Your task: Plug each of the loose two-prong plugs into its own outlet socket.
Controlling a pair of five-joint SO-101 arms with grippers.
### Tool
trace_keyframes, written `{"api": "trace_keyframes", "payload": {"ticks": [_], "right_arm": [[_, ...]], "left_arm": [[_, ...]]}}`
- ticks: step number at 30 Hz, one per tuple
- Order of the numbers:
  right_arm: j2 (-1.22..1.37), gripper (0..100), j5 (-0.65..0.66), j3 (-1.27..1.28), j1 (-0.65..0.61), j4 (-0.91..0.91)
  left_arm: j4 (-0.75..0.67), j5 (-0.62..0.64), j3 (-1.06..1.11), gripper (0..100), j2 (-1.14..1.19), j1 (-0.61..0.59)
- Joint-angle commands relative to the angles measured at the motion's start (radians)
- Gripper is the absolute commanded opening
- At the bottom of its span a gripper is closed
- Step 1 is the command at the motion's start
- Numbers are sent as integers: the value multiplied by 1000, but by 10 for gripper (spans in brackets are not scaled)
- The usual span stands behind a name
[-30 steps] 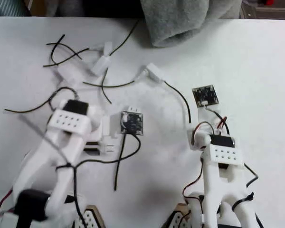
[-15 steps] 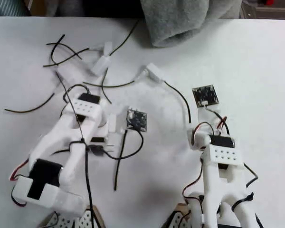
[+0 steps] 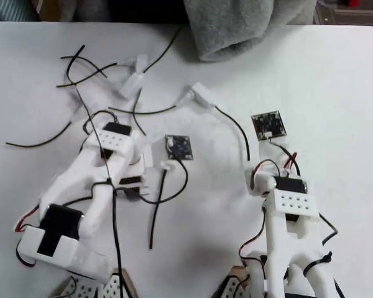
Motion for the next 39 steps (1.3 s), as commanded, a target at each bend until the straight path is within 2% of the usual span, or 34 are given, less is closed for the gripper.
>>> {"api": "trace_keyframes", "payload": {"ticks": [1,11,20,24,31,39], "right_arm": [[-27,235,-5,-6,8,-12],[-27,235,-5,-6,8,-12],[-27,235,-6,-6,8,-12],[-27,235,-6,-6,8,-12],[-27,235,-6,-6,8,-12],[-27,235,-6,-6,12,-12]], "left_arm": [[-5,15,-32,233,-2,1],[87,25,-21,230,48,1],[107,189,-164,229,197,2],[163,192,-227,225,263,1],[299,94,-298,24,354,-2],[313,92,-305,23,360,4]]}}
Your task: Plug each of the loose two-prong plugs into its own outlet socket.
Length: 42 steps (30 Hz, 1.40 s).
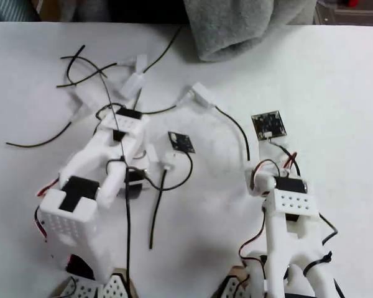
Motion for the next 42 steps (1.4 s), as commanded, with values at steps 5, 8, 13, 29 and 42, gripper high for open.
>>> {"api": "trace_keyframes", "payload": {"ticks": [5,8,13,29,42], "right_arm": [[-27,235,-11,-6,8,-12],[-27,235,-14,-6,8,-12],[-27,234,-15,3,-33,-12],[-27,234,-14,6,-36,-12],[-27,234,-14,6,-38,-12]], "left_arm": [[12,6,-3,22,15,42],[-8,75,-3,22,-42,65],[-63,229,25,23,-223,168],[-586,764,562,23,-1012,320],[-1221,839,1315,23,-1822,311]]}}
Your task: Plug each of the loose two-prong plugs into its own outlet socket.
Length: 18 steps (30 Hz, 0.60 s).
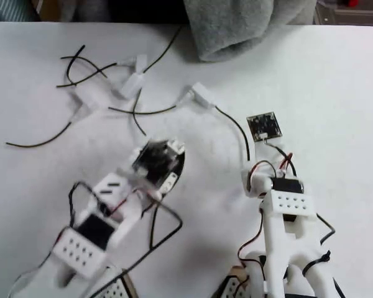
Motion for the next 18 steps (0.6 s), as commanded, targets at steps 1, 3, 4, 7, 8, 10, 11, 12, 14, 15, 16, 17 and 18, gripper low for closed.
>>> {"api": "trace_keyframes", "payload": {"ticks": [1,3,4,7,8,10,11,12,14,15,16,17,18], "right_arm": [[-25,234,-5,-5,-7,-12],[-27,234,-5,-5,-7,-12],[-31,234,-5,-5,-7,-12],[-35,233,-5,-12,-7,-12],[-36,233,-5,-18,-16,-12],[-36,232,-5,-55,-48,-4],[-36,228,-5,-77,-70,-1],[-36,210,-5,-103,-91,8],[-36,146,-5,-169,-136,45],[-36,104,-5,-210,-156,64],[-36,63,-5,-253,-176,87],[-36,21,-5,-305,-196,114],[-36,12,-5,-361,-219,145]], "left_arm": [[-143,5,183,23,-242,4],[-152,8,247,23,-348,4],[-100,11,238,23,-394,-8],[-12,12,239,23,-501,-56],[25,12,238,23,-533,-76],[63,12,235,23,-568,-94],[66,12,235,23,-572,-94],[66,12,235,23,-568,-94],[66,12,235,23,-565,-93],[66,12,235,23,-565,-93],[66,12,235,23,-565,-93],[68,12,235,23,-565,-93],[71,12,235,23,-565,-93]]}}
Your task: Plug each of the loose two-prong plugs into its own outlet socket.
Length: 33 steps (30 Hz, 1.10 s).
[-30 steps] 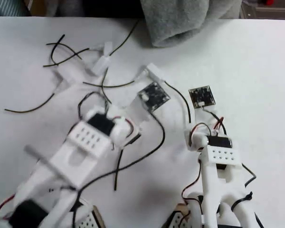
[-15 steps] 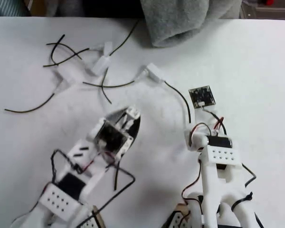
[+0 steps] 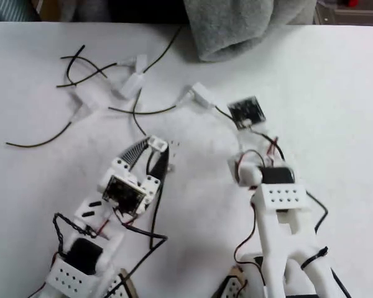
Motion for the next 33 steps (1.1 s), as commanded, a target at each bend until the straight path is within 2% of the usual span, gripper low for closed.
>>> {"api": "trace_keyframes", "payload": {"ticks": [1,9,13,16,33], "right_arm": [[-38,29,-5,-259,-97,122],[-38,19,-5,-753,-348,478],[-24,19,5,-891,-490,621],[15,19,5,-925,-575,664],[278,19,5,-974,-584,630]], "left_arm": [[3,11,-5,23,-18,-8],[6,11,-5,23,-18,-13],[6,11,-5,23,-18,-13],[6,11,-5,23,-18,-12],[6,8,-5,23,-18,-13]]}}
